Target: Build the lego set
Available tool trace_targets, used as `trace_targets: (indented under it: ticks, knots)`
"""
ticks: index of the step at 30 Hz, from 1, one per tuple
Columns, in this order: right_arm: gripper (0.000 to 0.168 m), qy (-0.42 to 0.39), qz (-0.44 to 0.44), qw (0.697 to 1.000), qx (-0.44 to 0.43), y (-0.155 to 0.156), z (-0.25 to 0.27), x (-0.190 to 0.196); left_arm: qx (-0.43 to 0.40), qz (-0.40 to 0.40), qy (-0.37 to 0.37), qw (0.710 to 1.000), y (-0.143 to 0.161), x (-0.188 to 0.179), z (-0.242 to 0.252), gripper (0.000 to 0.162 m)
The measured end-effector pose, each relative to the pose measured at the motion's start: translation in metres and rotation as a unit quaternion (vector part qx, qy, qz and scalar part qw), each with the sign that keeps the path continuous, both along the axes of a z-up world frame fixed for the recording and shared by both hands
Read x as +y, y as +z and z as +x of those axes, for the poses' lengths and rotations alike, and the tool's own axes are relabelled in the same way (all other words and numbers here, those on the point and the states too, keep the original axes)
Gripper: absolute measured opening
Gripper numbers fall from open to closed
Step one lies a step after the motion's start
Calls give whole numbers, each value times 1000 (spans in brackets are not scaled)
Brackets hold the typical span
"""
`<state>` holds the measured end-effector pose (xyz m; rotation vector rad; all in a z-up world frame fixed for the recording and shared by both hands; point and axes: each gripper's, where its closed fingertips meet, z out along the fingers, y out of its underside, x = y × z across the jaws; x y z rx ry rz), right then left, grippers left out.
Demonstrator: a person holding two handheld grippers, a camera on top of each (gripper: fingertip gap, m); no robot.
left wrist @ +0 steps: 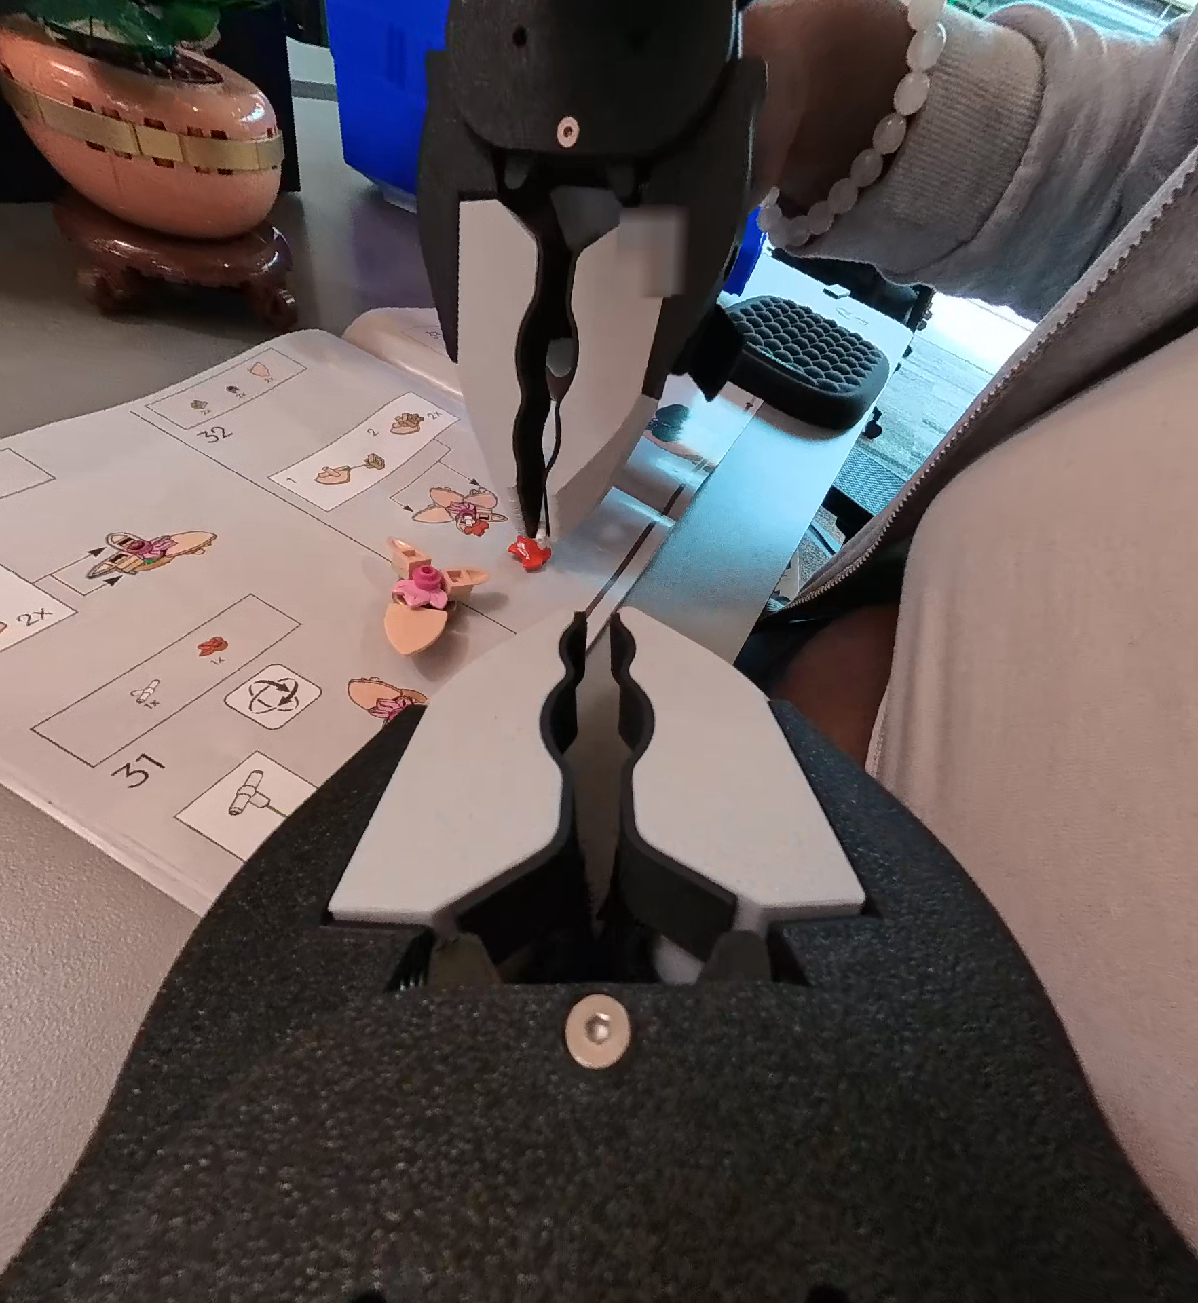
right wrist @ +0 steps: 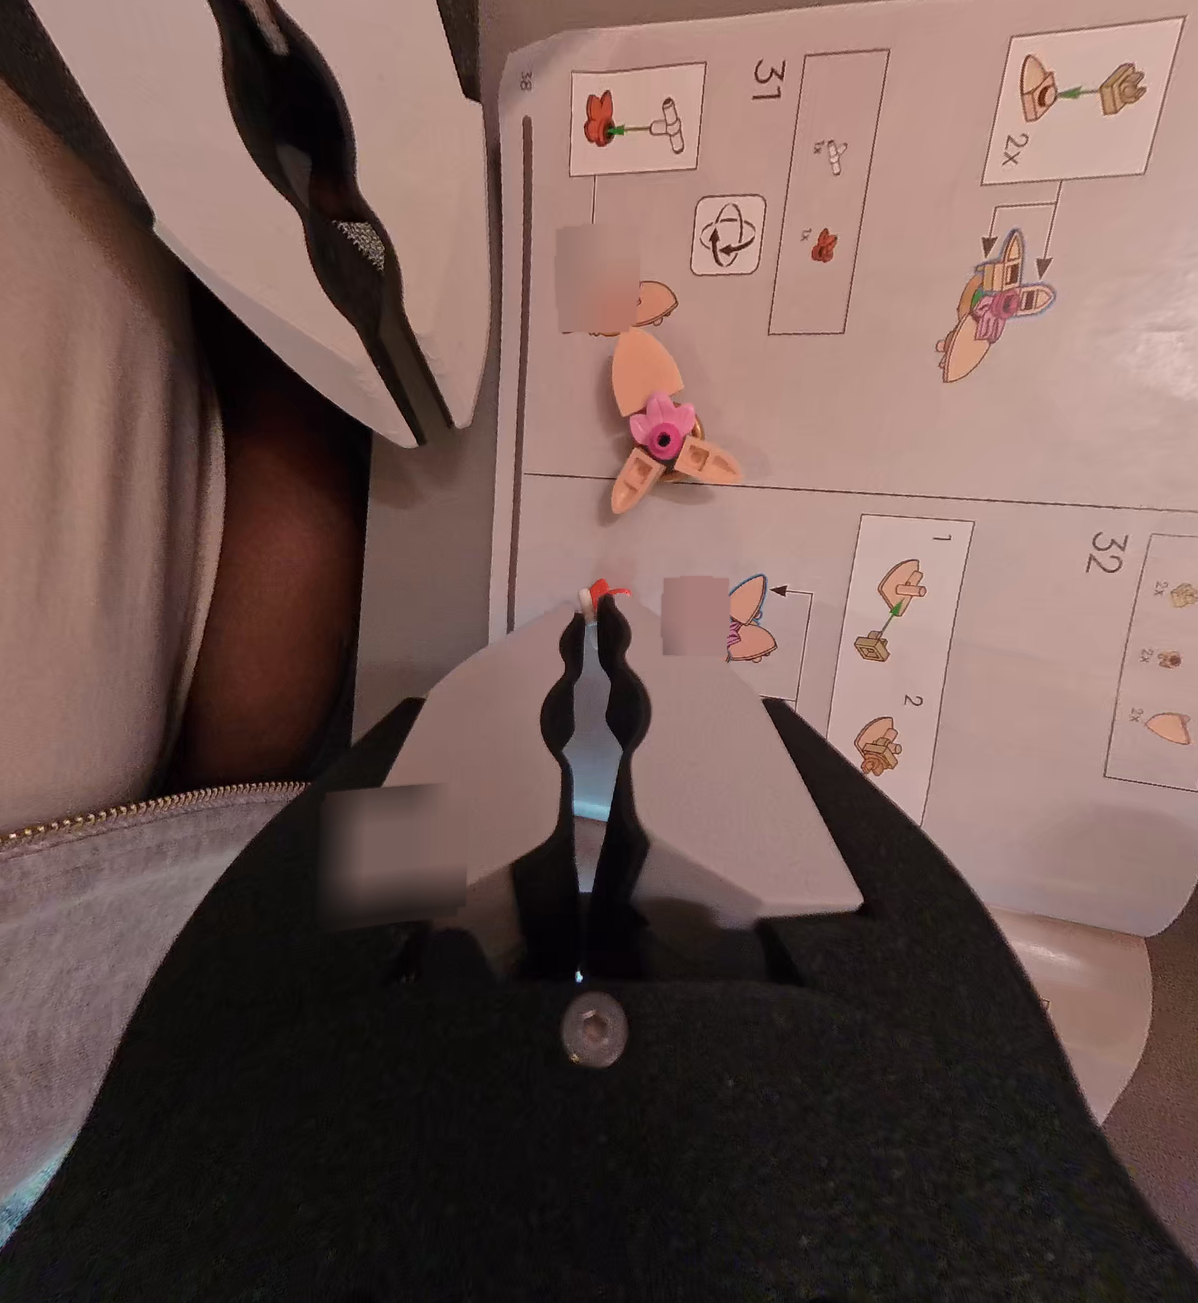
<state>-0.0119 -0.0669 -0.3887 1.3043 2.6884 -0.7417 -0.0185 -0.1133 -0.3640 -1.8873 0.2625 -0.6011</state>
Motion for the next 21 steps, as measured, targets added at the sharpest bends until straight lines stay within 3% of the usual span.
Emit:
trace_targets:
  ticks: [21]
  knots:
    - [3,8,96,994,60,-2,-1,-1,2,2,-1,1000,0,0,0,6]
